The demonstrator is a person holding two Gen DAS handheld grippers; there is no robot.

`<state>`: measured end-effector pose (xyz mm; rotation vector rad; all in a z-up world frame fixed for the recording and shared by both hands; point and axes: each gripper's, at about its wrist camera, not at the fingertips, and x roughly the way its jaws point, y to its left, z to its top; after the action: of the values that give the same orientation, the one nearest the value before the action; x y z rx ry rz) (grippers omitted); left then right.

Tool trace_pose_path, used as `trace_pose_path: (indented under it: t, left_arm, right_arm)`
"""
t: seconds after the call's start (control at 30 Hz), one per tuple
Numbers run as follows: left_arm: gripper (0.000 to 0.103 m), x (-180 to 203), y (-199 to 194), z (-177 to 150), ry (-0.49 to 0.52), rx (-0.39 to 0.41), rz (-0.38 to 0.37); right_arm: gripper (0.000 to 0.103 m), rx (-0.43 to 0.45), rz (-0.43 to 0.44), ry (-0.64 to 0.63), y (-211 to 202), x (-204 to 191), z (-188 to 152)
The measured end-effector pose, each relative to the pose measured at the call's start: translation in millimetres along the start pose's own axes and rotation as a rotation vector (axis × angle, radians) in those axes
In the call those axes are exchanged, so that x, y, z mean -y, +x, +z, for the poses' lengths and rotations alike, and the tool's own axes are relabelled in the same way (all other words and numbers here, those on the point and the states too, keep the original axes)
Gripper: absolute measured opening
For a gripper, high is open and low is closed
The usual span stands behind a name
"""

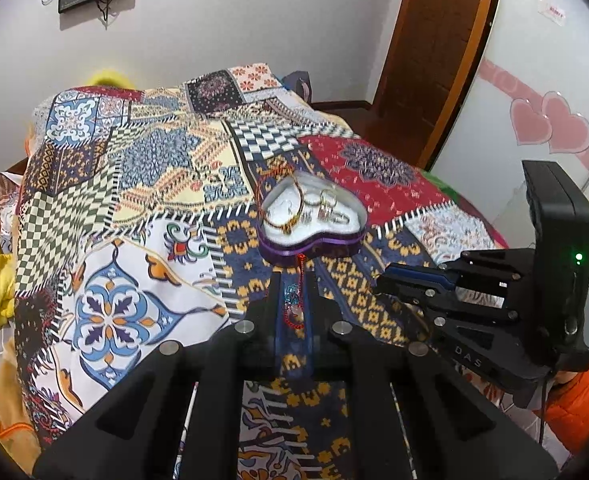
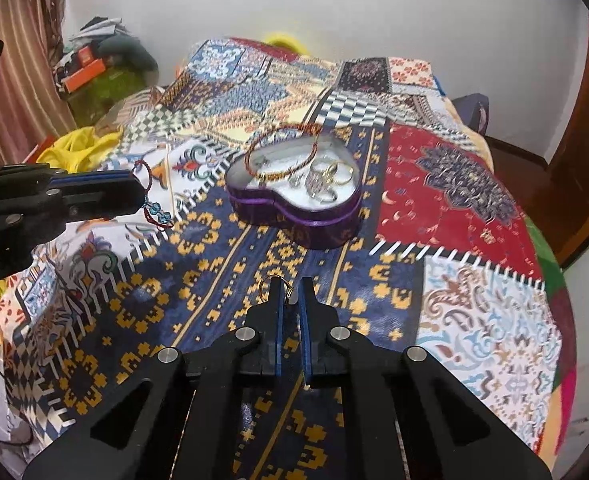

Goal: Organize jewelry
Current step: 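Carry the ring and bracelet over the heart tin while the left tool opens to drop the bracelet, then open the right tool to drop the gold ring into the heart tin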

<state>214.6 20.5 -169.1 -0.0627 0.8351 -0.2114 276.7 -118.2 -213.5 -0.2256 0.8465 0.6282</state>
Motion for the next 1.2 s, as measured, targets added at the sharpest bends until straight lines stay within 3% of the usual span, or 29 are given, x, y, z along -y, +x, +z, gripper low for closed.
trace_pose_path:
  t: [0.67, 0.97, 1.2]
  left_arm:
    - [0.007, 5, -1, 55, 0.000, 0.103, -0.018]
    - [0.007, 1, 19, 70, -0.005, 0.098, -0.024]
    - [0.007, -5, 51, 69, -0.025, 0.035, -0.045]
  right_arm:
    - [0.006, 0.182, 0.013, 0.061, -31, 19, 53]
    - [0.006, 0.171, 0.030, 0.077, -10, 27, 70]
    - [0.006, 0.115, 0.065, 0.065, 8, 31, 72]
